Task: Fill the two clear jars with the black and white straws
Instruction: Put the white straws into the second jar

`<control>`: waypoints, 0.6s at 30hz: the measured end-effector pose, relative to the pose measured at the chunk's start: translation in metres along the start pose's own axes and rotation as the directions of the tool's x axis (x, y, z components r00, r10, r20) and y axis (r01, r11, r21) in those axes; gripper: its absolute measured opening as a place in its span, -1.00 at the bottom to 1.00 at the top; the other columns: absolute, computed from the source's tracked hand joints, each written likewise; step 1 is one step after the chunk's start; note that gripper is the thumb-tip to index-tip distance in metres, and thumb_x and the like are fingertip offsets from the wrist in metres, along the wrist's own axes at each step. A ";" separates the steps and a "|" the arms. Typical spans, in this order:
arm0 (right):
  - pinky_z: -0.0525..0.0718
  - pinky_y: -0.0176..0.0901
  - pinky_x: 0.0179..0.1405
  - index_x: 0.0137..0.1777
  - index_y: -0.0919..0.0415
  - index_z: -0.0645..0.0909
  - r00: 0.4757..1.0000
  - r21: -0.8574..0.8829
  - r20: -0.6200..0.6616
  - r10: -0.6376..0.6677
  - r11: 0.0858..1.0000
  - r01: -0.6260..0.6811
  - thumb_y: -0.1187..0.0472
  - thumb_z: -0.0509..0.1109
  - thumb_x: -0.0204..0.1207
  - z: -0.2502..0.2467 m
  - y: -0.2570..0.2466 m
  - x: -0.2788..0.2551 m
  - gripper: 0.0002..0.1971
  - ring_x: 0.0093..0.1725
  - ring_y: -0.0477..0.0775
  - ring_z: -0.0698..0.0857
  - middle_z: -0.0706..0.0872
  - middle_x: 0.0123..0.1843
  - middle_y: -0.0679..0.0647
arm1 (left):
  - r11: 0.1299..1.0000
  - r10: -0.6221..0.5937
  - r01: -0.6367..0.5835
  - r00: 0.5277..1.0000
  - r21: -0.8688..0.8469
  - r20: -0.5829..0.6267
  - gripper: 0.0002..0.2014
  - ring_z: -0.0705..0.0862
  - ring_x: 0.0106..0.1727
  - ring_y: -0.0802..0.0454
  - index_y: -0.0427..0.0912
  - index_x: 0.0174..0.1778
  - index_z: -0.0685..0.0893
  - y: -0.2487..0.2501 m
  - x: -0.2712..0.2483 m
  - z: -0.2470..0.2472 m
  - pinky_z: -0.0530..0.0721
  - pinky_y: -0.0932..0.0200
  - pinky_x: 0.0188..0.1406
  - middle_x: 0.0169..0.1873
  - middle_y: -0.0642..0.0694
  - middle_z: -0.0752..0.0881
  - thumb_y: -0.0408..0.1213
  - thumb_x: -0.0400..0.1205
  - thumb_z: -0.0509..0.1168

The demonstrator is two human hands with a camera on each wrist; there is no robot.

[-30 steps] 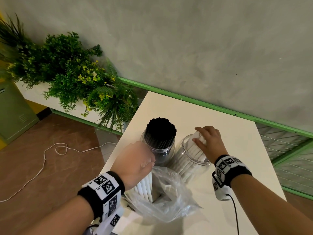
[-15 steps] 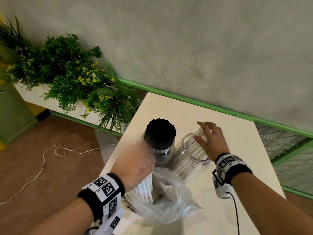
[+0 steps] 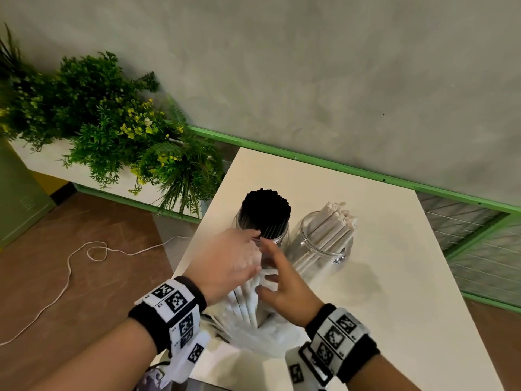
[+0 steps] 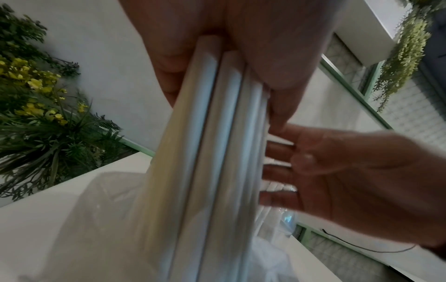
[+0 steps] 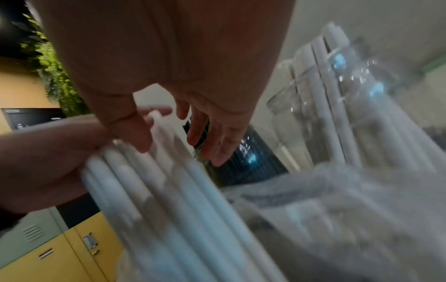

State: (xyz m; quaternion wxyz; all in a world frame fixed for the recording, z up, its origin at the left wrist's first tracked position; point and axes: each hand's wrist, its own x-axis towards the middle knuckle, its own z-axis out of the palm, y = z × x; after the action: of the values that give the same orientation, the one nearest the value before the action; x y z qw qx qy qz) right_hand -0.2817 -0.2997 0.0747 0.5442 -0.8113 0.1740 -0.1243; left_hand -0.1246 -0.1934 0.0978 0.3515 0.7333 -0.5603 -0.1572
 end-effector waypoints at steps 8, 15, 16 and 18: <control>0.56 -0.36 0.24 0.50 0.01 0.36 0.994 0.036 -0.097 0.044 0.999 -0.041 0.31 0.44 0.51 0.024 0.006 0.016 -0.42 0.28 -0.21 0.62 0.65 0.32 -0.09 | 0.979 -0.144 0.139 0.989 -0.148 -0.028 -0.34 0.58 0.12 0.37 0.23 0.39 0.45 -0.014 -0.015 -0.006 0.50 0.53 0.12 0.17 0.16 0.62 -0.11 0.39 0.55; 0.66 -0.14 0.17 0.28 0.12 0.58 0.984 0.106 -0.134 0.121 0.989 -0.107 0.41 0.49 0.39 0.024 0.011 0.023 -0.55 0.13 -0.03 0.72 0.76 0.12 0.06 | 0.983 -0.092 0.082 0.994 -0.167 -0.058 -0.58 0.55 0.05 0.39 0.16 0.18 0.55 -0.016 -0.016 -0.004 0.37 0.67 -0.10 0.05 0.18 0.63 -0.23 0.45 0.49; 0.67 -0.02 0.20 0.26 0.13 0.59 0.981 0.130 -0.141 0.135 0.985 -0.117 0.37 0.49 0.36 0.025 0.012 0.023 -0.55 0.12 0.02 0.74 0.77 0.09 0.07 | 0.983 -0.074 0.063 0.995 -0.172 -0.061 -0.62 0.56 0.03 0.36 0.15 0.12 0.56 -0.017 -0.015 -0.003 0.39 0.65 -0.11 0.02 0.16 0.64 -0.23 0.46 0.48; 0.67 0.17 0.21 0.20 0.16 0.61 0.972 0.163 -0.182 0.148 0.979 -0.119 0.26 0.50 0.30 0.026 0.013 0.023 -0.57 0.10 0.11 0.75 0.78 0.05 0.11 | 0.985 -0.041 0.031 0.998 -0.167 -0.055 -0.72 0.57 0.01 0.29 0.11 0.05 0.58 -0.019 -0.015 -0.003 0.42 0.59 -0.11 -0.02 0.12 0.65 -0.21 0.47 0.45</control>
State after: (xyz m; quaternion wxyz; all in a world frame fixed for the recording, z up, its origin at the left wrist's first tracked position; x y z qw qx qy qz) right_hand -0.2520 -0.2919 0.0529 0.5916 -0.7383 0.2705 -0.1783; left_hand -0.1138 -0.1764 0.0838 0.4247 0.7156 -0.5215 -0.1884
